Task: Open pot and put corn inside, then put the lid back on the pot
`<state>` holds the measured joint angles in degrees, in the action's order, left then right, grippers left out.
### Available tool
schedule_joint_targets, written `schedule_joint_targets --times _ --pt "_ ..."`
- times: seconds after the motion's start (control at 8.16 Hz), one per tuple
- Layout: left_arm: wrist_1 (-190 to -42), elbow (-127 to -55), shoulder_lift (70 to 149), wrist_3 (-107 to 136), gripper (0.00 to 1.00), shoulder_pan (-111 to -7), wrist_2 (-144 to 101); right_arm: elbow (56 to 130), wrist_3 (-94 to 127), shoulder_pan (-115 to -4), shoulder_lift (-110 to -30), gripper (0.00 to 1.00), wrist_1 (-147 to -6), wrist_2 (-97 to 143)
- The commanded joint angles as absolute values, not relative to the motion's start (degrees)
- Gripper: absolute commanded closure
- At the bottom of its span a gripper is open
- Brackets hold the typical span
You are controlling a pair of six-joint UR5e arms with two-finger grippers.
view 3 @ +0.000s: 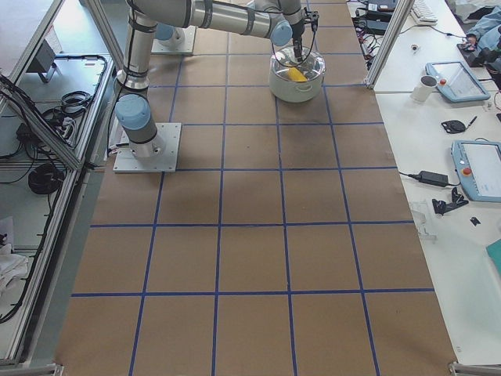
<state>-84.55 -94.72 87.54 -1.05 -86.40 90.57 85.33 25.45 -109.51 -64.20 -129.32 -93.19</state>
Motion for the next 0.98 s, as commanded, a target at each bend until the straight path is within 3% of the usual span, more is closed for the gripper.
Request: schedule_joint_targets --times 0.0,0.25,0.61,0.86 --pt "-84.6 -94.7 87.5 -1.1 0.00 -86.4 90.5 84.9 23.8 -109.4 -64.8 0.00 -129.1 -93.3" --pt "-84.6 -94.7 87.5 -1.1 0.00 -86.4 90.5 84.7 21.9 -108.6 -67.6 0.00 -127.7 -93.3" --pt "-84.5 -94.7 87.5 -1.1 0.00 -86.4 90.5 86.2 11.5 -100.1 -83.1 0.00 -102.9 -92.3" --pt "-84.6 -94.7 87.5 -1.1 0.00 -86.4 90.6 86.3 6.2 -96.3 -89.3 0.00 -94.6 -92.7"
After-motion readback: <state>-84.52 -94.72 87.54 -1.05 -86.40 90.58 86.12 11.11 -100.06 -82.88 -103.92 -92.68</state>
